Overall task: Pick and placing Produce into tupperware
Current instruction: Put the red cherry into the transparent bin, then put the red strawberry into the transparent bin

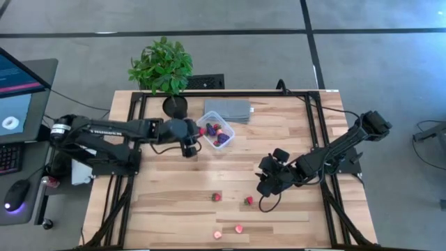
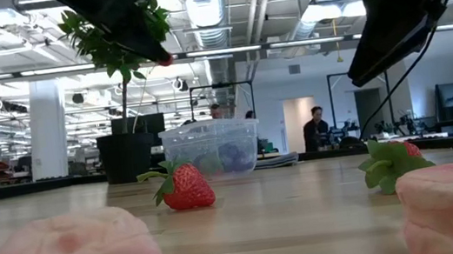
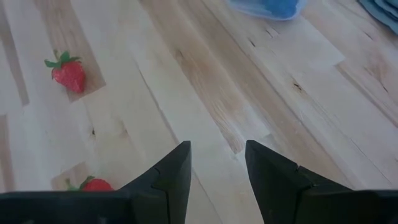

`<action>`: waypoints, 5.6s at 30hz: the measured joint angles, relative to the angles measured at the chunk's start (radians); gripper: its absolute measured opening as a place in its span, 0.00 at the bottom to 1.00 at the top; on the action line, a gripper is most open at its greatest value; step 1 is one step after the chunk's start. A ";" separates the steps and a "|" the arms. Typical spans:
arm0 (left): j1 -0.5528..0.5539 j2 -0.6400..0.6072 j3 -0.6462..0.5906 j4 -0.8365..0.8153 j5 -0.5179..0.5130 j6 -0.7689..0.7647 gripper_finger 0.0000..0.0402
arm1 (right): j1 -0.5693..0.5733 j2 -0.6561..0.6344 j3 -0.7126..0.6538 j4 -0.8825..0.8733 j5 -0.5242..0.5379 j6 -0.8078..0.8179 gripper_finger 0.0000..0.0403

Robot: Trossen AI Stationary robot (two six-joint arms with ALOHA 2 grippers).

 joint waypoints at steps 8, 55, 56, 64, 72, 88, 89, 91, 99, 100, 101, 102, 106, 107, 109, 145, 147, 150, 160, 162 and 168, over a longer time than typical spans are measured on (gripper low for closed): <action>0.070 0.093 0.001 0.106 0.066 0.036 0.28 | 0.000 0.000 0.000 0.008 0.001 0.002 0.43; 0.270 0.526 0.269 0.024 0.108 0.031 0.38 | 0.034 0.000 0.000 0.021 0.026 0.063 0.43; 0.270 0.526 0.269 0.024 0.109 0.034 0.38 | 0.034 0.000 0.000 0.022 0.026 0.063 0.43; 0.270 0.513 0.269 0.028 0.145 0.042 0.45 | 0.034 0.000 0.000 0.022 0.026 0.064 0.43; 0.253 0.441 0.363 0.022 0.190 0.112 0.46 | 0.034 0.000 0.000 0.019 0.026 0.064 0.43; 0.107 0.266 0.430 -0.176 0.265 0.128 0.46 | 0.037 0.000 0.000 -0.008 -0.053 0.098 0.43; 0.092 0.258 0.430 -0.203 0.269 0.124 0.46 | 0.039 0.000 0.000 -0.008 -0.064 0.096 0.43; 0.057 0.248 0.430 -0.256 0.269 0.114 0.46 | 0.044 0.000 0.000 -0.008 -0.083 0.091 0.43; -0.063 0.224 0.430 -0.392 0.251 0.045 0.46 | 0.090 0.000 0.000 0.006 -0.088 0.097 0.43; -0.075 0.224 0.429 -0.399 0.244 0.040 0.46 | 0.095 0.000 0.000 0.013 -0.089 0.097 0.43; -0.087 0.224 0.429 -0.406 0.238 0.037 0.46 | 0.099 0.000 0.000 0.020 -0.090 0.097 0.43; -0.096 0.224 0.428 -0.409 0.234 0.034 0.46 | 0.103 0.000 0.000 0.030 -0.093 0.097 0.43; -0.123 0.224 0.404 -0.401 0.223 0.011 0.46 | 0.115 0.000 0.000 0.076 -0.121 0.091 0.43; -0.126 0.224 0.393 -0.396 0.219 0.005 0.46 | 0.119 0.000 0.000 0.085 -0.130 0.089 0.43; -0.133 0.222 0.368 -0.393 0.215 -0.012 0.46 | 0.132 0.000 0.000 0.093 -0.142 0.089 0.43; -0.215 0.018 0.113 -0.327 0.077 -0.271 0.46 | 0.093 0.261 0.036 0.274 -0.345 -0.305 0.65; -0.219 0.018 0.113 -0.334 0.078 -0.277 0.46 | 0.080 0.261 0.036 0.273 -0.354 -0.359 0.65; -0.230 0.018 0.113 -0.339 0.078 -0.296 0.46 | 0.061 0.261 0.036 0.268 -0.394 -0.418 0.65; -0.281 0.018 0.113 -0.356 0.031 -0.362 0.46 | 0.020 0.261 0.036 0.265 -0.471 -0.563 0.65; -0.291 0.018 0.113 -0.360 0.021 -0.375 0.46 | 0.010 0.261 0.036 0.265 -0.477 -0.589 0.65; -0.323 0.018 0.113 -0.381 -0.012 -0.416 0.46 | -0.017 0.261 0.036 0.280 -0.505 -0.617 0.65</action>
